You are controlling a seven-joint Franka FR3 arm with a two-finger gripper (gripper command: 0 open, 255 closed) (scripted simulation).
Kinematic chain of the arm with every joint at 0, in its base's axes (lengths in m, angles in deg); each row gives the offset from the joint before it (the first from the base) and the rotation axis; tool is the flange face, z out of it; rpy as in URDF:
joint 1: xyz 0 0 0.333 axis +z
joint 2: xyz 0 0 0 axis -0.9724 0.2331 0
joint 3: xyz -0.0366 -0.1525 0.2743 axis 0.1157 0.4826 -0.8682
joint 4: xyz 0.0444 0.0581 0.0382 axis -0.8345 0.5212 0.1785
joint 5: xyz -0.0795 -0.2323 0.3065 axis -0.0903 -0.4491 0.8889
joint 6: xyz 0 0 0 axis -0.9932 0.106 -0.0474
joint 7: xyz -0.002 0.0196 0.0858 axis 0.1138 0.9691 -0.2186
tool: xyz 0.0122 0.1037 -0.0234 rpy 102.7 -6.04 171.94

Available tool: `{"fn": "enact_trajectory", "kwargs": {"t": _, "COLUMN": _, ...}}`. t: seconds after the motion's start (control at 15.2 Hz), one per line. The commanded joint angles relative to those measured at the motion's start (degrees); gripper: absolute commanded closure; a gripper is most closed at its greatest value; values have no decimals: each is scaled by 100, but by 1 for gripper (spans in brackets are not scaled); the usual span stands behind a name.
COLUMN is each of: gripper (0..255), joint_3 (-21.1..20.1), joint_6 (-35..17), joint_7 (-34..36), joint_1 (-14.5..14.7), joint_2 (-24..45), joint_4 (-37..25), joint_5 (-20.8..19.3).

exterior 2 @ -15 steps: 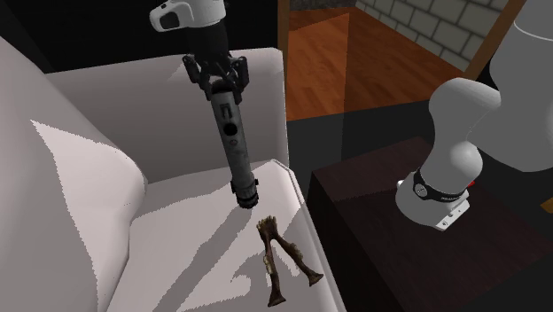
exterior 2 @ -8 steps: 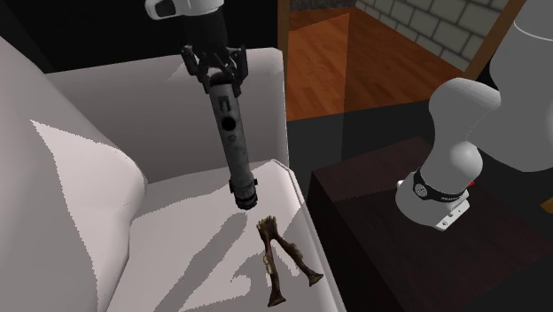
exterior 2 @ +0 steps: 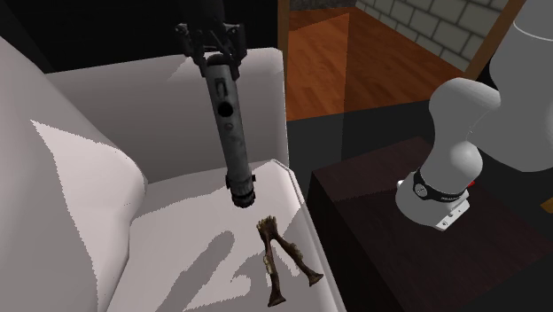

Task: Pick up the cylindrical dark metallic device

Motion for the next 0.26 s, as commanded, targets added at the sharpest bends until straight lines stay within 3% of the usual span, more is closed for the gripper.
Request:
{"fn": "enact_trajectory", "kwargs": {"t": 0.0, "gripper": 255, "joint_3": 6, "joint_6": 178, "joint_7": -6, "joint_1": -21, "joint_2": 35, "joint_4": -219, "joint_5": 23}}
{"fn": "enact_trajectory", "kwargs": {"t": 0.2, "gripper": 255, "joint_3": 9, "joint_6": 274, "joint_7": -10, "joint_1": -33, "joint_2": 53, "joint_4": -329, "joint_5": 32}}
